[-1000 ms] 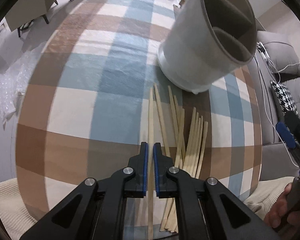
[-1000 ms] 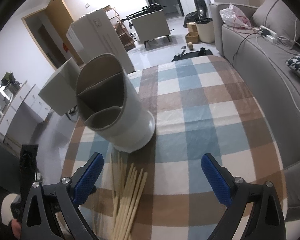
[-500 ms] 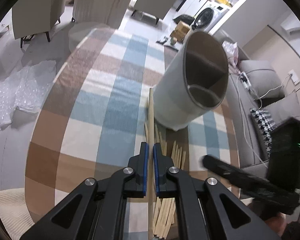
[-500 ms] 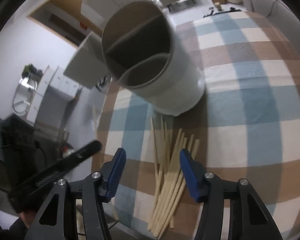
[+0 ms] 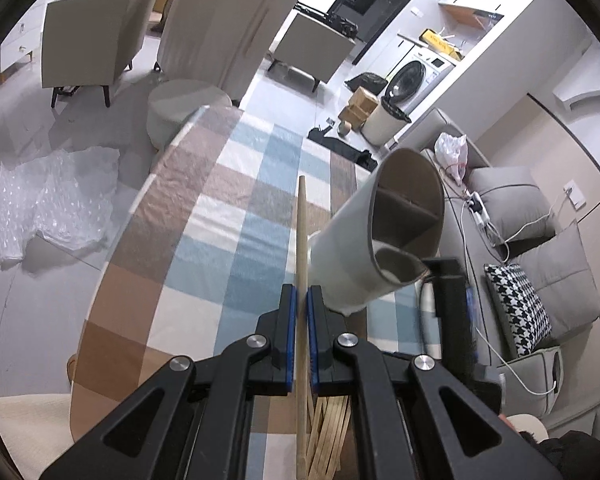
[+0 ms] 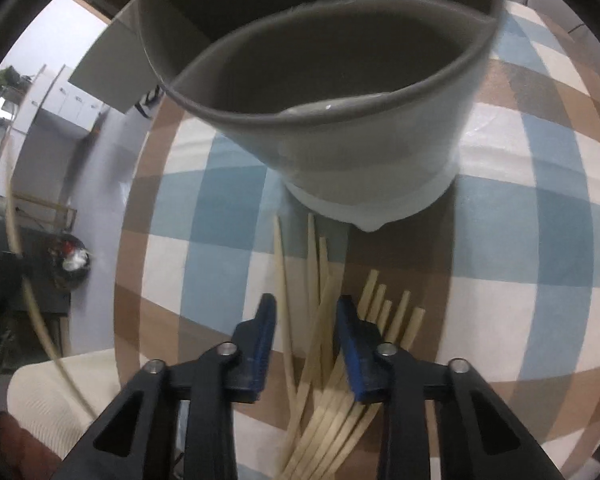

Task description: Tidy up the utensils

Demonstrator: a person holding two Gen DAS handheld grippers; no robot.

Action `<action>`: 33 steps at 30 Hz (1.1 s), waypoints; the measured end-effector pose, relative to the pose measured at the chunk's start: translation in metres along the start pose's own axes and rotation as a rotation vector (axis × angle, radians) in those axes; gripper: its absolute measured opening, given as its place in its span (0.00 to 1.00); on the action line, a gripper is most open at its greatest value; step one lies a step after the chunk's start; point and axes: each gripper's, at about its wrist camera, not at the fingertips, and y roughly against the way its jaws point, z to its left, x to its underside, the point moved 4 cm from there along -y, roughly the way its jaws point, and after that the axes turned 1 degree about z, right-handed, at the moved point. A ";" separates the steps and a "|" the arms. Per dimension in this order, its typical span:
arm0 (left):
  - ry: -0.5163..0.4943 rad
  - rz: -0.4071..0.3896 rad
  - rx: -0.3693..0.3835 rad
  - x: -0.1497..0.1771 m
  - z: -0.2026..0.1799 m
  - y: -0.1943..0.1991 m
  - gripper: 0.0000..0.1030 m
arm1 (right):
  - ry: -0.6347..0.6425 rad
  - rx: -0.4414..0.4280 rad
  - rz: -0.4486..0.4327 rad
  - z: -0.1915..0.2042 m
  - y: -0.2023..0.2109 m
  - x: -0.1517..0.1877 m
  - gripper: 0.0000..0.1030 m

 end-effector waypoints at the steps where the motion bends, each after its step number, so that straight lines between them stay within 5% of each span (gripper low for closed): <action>1: -0.003 -0.008 -0.004 -0.001 0.000 -0.001 0.01 | 0.003 0.018 0.005 0.001 -0.003 0.000 0.23; 5: -0.012 -0.021 -0.003 -0.004 -0.001 0.000 0.01 | 0.010 0.045 -0.010 0.006 -0.005 0.002 0.02; 13: -0.025 -0.033 -0.006 0.001 -0.004 -0.005 0.01 | 0.000 -0.009 -0.093 -0.005 0.012 0.007 0.00; 16: -0.009 -0.026 -0.012 0.002 -0.002 -0.008 0.01 | -0.024 0.011 -0.085 -0.011 0.014 0.007 0.05; 20: 0.001 -0.029 -0.009 0.001 -0.001 -0.008 0.01 | -0.018 0.000 -0.032 -0.018 0.013 0.010 0.30; 27: 0.015 -0.026 0.009 -0.003 0.002 -0.009 0.01 | 0.073 0.119 -0.028 0.001 0.004 0.006 0.38; 30: 0.020 -0.031 0.023 -0.005 0.004 -0.008 0.01 | 0.098 0.186 -0.026 0.006 -0.002 0.006 0.30; 33: 0.024 -0.029 0.028 -0.006 0.005 -0.007 0.01 | 0.078 0.197 -0.045 0.005 -0.001 0.004 0.08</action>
